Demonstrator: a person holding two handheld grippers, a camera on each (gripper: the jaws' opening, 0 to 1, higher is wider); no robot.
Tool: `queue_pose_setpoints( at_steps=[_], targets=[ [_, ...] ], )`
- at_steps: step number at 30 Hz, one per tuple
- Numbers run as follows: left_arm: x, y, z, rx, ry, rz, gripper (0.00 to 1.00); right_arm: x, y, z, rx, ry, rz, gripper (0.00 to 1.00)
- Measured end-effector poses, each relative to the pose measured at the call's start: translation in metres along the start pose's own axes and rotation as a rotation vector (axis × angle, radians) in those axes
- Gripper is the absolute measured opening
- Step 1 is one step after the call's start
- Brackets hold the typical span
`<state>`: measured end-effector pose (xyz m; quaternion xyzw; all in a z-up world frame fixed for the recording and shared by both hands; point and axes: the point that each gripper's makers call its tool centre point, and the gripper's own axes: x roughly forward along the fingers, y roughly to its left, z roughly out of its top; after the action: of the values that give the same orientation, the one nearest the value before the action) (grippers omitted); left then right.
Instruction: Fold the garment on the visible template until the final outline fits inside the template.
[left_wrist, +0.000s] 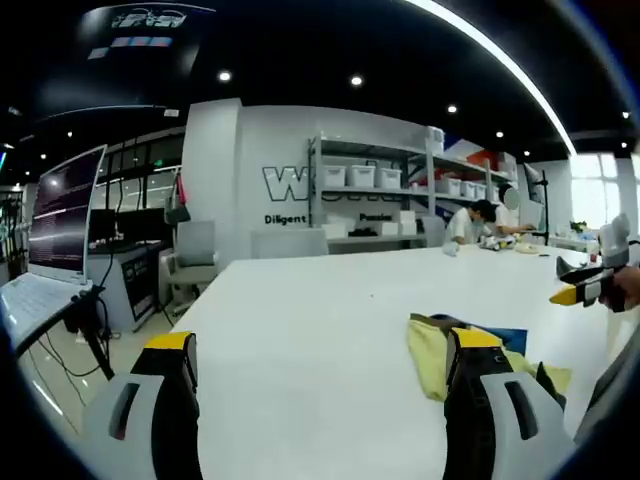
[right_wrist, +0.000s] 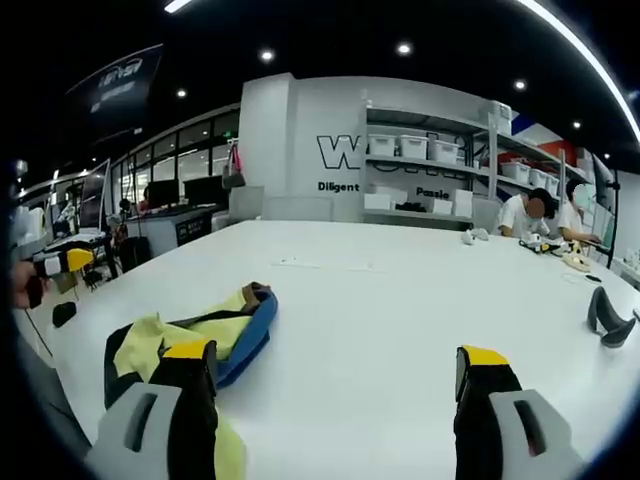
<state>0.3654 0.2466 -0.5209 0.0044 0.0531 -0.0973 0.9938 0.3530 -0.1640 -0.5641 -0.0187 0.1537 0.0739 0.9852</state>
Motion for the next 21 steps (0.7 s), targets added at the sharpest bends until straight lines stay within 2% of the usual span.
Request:
queue_pose_setpoints(
  at_steps=[14,21],
  targets=[
    [-0.0030,0.0020,0.0047,-0.006,-0.016,0.010,0.99,-0.0001,-0.0007,-0.0009,-0.019,0.011,-0.003,0.97],
    [-0.0023,-0.0015,0.0033,0.000,-0.011,-0.004,0.99,-0.0008,0.0068,0.0029,-0.030,0.009,0.013,0.97]
  ],
)
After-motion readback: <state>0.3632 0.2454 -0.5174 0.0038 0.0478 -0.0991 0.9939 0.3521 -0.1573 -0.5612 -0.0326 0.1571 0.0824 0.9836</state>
